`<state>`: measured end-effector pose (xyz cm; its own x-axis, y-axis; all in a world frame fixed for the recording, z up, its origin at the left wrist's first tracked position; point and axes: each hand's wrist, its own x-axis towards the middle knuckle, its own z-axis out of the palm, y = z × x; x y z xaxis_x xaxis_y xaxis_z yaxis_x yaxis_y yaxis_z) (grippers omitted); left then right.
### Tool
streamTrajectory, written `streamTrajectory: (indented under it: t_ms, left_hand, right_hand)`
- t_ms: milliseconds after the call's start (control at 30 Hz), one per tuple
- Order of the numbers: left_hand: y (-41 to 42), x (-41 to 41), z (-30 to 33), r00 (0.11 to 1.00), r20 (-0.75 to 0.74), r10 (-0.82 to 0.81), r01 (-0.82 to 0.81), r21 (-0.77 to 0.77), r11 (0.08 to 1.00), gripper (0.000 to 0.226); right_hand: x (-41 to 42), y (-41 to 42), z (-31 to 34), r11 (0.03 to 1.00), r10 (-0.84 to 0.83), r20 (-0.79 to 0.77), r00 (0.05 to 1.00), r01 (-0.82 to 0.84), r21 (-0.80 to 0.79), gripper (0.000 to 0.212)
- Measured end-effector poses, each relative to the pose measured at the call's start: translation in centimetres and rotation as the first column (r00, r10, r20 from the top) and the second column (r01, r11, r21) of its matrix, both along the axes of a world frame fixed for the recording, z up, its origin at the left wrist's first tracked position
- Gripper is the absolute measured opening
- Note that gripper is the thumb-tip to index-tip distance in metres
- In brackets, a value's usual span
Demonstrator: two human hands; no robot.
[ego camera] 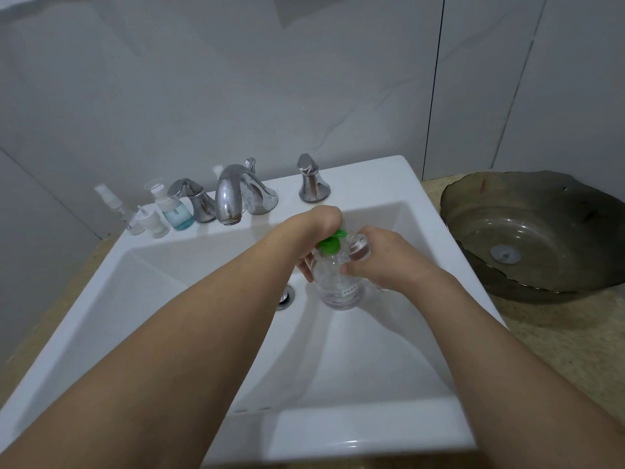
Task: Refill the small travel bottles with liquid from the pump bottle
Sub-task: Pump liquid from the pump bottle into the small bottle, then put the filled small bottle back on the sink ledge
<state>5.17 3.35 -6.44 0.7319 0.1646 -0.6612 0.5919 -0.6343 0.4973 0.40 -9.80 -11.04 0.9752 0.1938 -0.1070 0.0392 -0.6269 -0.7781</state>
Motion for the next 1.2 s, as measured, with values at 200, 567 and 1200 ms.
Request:
streamTrajectory:
  t_ms: [200,567,1200]
  left_hand:
    - [0.7,0.4,0.3,0.997,-0.044,0.068,-0.074,-0.139,0.988,0.05]
    - [4.7,-3.1,1.0,0.971,0.025,0.236,-0.209,-0.379,0.902,0.058]
    - [19.7,-12.7,4.5,0.99,0.137,0.038,-0.021,-0.12,0.992,0.045]
  right_hand:
    - [-0.1,-0.1,0.0,1.0,-0.006,-0.001,1.0,0.006,0.013,0.04]
    - [-3.5,0.2,0.9,0.985,-0.154,0.018,0.988,0.152,0.081,0.034]
    - [-9.5,14.2,4.5,0.931,-0.071,-0.023,0.997,0.074,0.356,0.033]
